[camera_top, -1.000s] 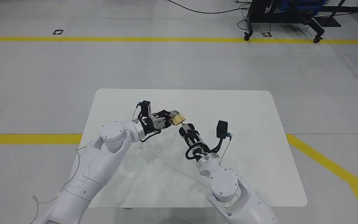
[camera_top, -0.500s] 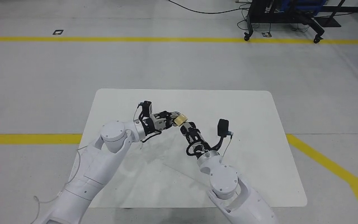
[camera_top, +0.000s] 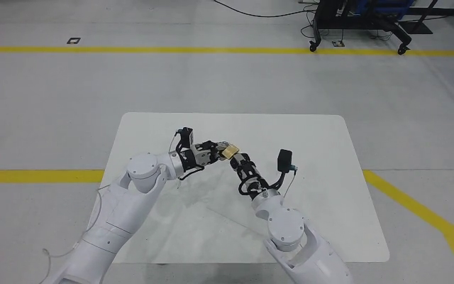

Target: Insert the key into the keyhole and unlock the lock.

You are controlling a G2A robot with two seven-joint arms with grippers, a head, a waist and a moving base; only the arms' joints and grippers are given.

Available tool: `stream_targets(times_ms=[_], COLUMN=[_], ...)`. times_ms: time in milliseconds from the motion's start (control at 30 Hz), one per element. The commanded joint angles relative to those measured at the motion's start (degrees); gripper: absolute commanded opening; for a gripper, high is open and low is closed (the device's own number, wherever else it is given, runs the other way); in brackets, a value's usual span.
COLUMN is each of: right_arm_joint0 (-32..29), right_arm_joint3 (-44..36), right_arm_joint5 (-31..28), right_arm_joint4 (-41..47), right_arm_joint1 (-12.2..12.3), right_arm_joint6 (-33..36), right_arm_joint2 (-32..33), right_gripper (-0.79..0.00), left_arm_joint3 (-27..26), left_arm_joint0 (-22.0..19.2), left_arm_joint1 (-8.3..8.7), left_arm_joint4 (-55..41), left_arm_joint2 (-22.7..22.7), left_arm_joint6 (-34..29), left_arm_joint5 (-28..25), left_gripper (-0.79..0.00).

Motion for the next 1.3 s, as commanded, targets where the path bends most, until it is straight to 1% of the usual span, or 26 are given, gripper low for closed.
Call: stream_targets(times_ms=[0, 333, 500, 533, 567, 600, 733, 867, 967, 1033, 1133, 1267], right_arm_joint0=[-0.2, -2.2, -4.5, -5.2, -5.8, -6.5, -9.7, -10.9, -10.3, -9.8, -8.4, -6.8], right_arm_joint3=[-0.2, -1.7, -4.2, -4.9, -5.7, -6.6, -11.3, -13.1, -12.5, -11.2, -8.6, -6.0], right_arm_joint5=[-0.2, -1.3, -2.0, -2.1, -2.1, -2.0, -2.9, -7.0, -11.3, -13.5, -15.0, -15.1], right_arm_joint4=[0.0, -0.1, 1.0, 1.6, 2.3, 2.7, 2.9, 0.0, -2.9, -4.7, -6.0, -7.6], right_arm_joint1=[-0.1, -0.2, 0.1, 0.2, 0.3, 0.5, 1.1, 1.6, 1.8, 1.8, 1.5, 1.2], right_arm_joint6=[0.3, 1.6, 3.7, 4.8, 6.2, 7.3, 11.1, 13.7, 14.5, 14.4, 13.2, 11.5], right_arm_joint2=[0.2, 1.1, 2.6, 3.1, 3.7, 4.5, 6.9, 8.2, 8.0, 7.4, 6.2, 4.9], right_gripper=[-0.397, -0.434, -0.44, -0.468, -0.591, -0.785, -0.785, -0.785, -0.785, -0.785, -0.785, -0.785], left_arm_joint3=[0.0, 0.0, 0.6, 0.9, 1.2, 1.5, 2.5, 3.5, 5.2, 6.2, 7.4, 8.3], left_arm_joint0=[0.0, 0.3, 0.2, 0.2, 0.2, 0.1, -0.1, -0.2, -0.6, -1.1, -1.8, -2.2], left_arm_joint1=[-0.04, -0.2, -0.24, -0.24, -0.24, -0.26, -0.38, -0.71, -1.11, -1.36, -1.62, -1.81], left_arm_joint4=[0.0, 0.3, -0.1, -0.4, -1.0, -1.5, -4.0, -8.4, -13.6, -16.4, -18.8, -19.8], left_arm_joint2=[-0.2, -0.7, -1.4, -1.6, -1.8, -2.0, -2.5, -2.3, -1.7, -1.5, -1.2, -0.9], left_arm_joint6=[0.2, 0.8, 1.3, 1.2, 1.1, 1.0, 0.1, -2.3, -5.9, -8.1, -10.5, -11.4], left_arm_joint5=[0.0, 0.3, 1.0, 1.4, 2.0, 2.6, 4.3, 7.7, 12.1, 14.0, 15.0, 15.0], left_gripper=[-0.785, -0.785, -0.785, -0.785, -0.785, -0.785, -0.785, -0.785, -0.785, -0.785, -0.785, -0.785])
